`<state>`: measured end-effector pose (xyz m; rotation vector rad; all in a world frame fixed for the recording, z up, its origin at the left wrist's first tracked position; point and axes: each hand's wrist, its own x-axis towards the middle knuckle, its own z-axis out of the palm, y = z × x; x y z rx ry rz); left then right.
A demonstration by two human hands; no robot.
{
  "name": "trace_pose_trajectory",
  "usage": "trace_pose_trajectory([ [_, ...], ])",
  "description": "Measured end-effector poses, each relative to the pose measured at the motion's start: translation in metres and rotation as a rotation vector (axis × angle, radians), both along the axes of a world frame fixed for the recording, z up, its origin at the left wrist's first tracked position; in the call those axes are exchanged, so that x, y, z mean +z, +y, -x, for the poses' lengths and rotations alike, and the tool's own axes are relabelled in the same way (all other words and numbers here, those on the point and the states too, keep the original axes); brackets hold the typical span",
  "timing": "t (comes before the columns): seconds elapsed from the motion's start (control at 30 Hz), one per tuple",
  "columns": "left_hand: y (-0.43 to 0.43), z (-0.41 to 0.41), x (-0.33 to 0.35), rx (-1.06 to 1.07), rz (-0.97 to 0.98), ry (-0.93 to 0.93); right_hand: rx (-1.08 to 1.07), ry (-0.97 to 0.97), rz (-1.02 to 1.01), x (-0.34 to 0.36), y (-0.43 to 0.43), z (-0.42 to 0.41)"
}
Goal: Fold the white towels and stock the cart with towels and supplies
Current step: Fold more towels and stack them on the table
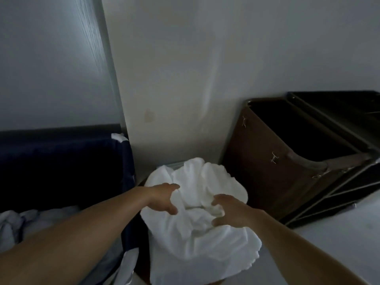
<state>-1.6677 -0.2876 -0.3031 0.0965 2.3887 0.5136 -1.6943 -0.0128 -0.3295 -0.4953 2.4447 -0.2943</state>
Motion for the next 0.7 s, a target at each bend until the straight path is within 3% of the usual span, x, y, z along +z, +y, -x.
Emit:
trace_pose_trajectory([
  [0.3,0.013,0.021,-0.034,0.089,-0.009,-0.039,-0.197,0.305,0.132,0.001,-0.007,0.052],
  [0.43,0.021,0.029,-0.032,0.179,-0.006,-0.024,-0.326,0.232,0.217,-0.024,-0.025,0.095],
  [0.53,0.026,0.03,-0.03,0.285,0.017,0.006,-0.446,-0.024,0.33,-0.043,-0.04,0.116],
  [0.63,0.03,0.029,-0.03,0.391,0.022,0.019,-0.344,-0.107,0.417,-0.052,-0.047,0.125],
  [0.7,0.031,0.031,-0.028,0.459,0.004,0.032,-0.389,-0.155,0.603,-0.036,-0.05,0.127],
])
